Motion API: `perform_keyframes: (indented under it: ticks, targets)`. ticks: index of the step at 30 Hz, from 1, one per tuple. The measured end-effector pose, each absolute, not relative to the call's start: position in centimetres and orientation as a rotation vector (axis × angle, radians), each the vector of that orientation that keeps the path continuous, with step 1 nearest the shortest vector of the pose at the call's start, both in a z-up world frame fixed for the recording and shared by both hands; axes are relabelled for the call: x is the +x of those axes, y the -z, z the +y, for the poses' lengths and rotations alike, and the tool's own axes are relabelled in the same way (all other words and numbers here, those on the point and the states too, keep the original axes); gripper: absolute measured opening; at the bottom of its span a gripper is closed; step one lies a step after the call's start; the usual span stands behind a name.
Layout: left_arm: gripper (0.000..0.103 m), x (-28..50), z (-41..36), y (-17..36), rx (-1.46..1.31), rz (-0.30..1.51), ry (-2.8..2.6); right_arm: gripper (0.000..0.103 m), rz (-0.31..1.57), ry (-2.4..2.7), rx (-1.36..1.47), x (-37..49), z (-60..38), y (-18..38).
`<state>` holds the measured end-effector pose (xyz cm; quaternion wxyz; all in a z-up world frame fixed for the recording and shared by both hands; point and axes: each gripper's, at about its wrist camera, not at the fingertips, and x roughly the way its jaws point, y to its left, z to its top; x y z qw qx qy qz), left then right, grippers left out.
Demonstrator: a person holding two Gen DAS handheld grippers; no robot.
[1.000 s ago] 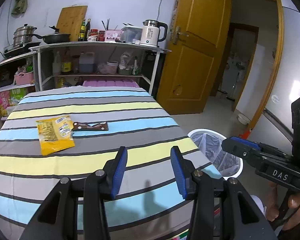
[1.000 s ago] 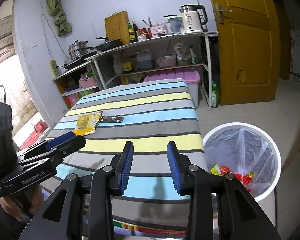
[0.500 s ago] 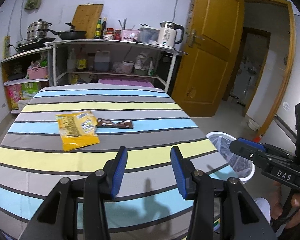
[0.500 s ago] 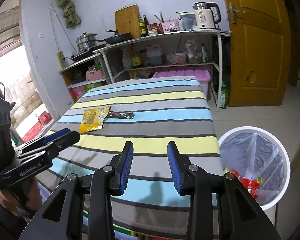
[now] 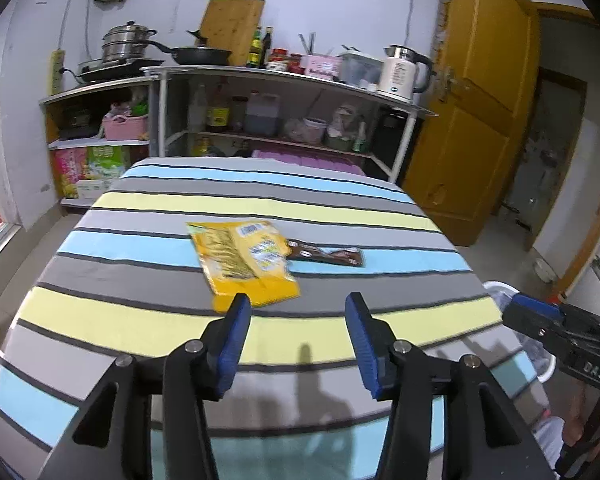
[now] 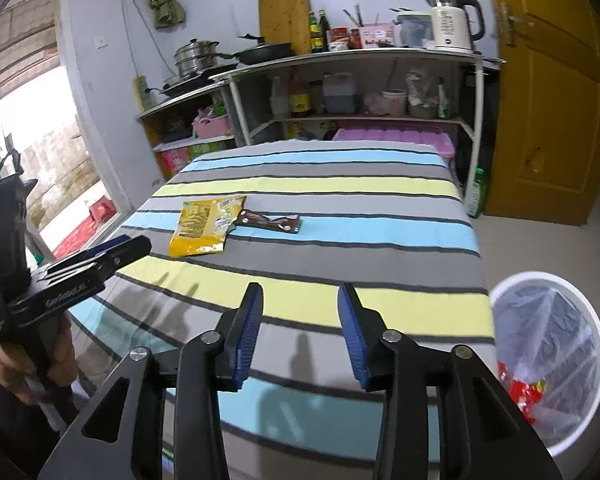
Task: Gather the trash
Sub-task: 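Move both open tools back toward the yellow packet and brown bar on the table, then grasp the yellow packet with the left tool while the right tool grasps the brown bar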
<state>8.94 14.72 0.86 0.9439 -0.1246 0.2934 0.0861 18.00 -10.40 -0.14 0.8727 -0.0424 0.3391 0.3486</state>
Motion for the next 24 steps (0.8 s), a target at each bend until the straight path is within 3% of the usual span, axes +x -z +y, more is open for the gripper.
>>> perform_keyframes:
  ticks: [24]
  targets:
    - [0.053, 16.8, 20.7, 4.5, -0.393, 0.797, -0.28, 0.052, 0.708, -0.883, -0.308, 25.7, -0.4, 2.6]
